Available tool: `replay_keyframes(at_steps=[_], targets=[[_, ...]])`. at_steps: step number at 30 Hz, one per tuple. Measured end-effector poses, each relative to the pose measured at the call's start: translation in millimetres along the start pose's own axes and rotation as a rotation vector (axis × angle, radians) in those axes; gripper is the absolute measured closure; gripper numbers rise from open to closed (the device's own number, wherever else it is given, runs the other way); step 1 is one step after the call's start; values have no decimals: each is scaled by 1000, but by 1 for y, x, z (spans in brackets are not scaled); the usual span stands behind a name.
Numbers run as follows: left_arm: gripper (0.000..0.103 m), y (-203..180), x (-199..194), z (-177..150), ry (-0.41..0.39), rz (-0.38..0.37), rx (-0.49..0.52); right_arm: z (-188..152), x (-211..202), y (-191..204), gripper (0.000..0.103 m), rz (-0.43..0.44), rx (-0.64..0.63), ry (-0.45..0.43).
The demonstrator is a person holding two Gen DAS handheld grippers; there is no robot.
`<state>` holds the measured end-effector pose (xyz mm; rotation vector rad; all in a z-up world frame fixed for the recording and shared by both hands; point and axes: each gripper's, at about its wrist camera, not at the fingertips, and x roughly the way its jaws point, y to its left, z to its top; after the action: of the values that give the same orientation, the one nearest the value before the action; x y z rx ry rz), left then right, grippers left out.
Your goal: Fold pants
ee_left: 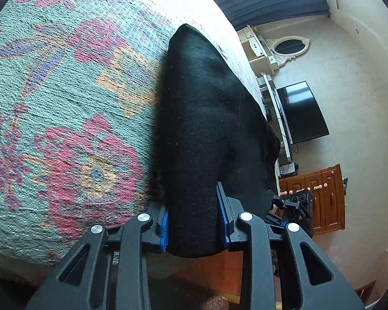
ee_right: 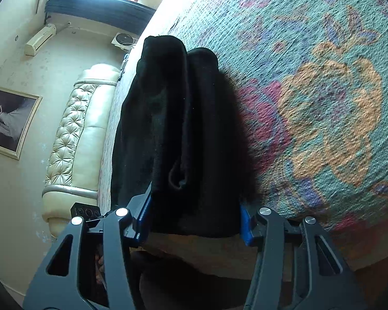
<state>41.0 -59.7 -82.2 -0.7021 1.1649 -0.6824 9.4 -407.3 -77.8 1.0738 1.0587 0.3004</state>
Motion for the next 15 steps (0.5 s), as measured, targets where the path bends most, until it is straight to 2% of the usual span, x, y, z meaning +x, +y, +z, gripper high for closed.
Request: replay_keyframes(at_steps=[8, 15], targets=[[73, 7, -5, 0, -9, -24, -32, -5, 6, 14, 58, -7, -11, -11], [73, 18, -27, 1, -44, -25, -44, -8, 21, 31, 59, 23, -29, 25]])
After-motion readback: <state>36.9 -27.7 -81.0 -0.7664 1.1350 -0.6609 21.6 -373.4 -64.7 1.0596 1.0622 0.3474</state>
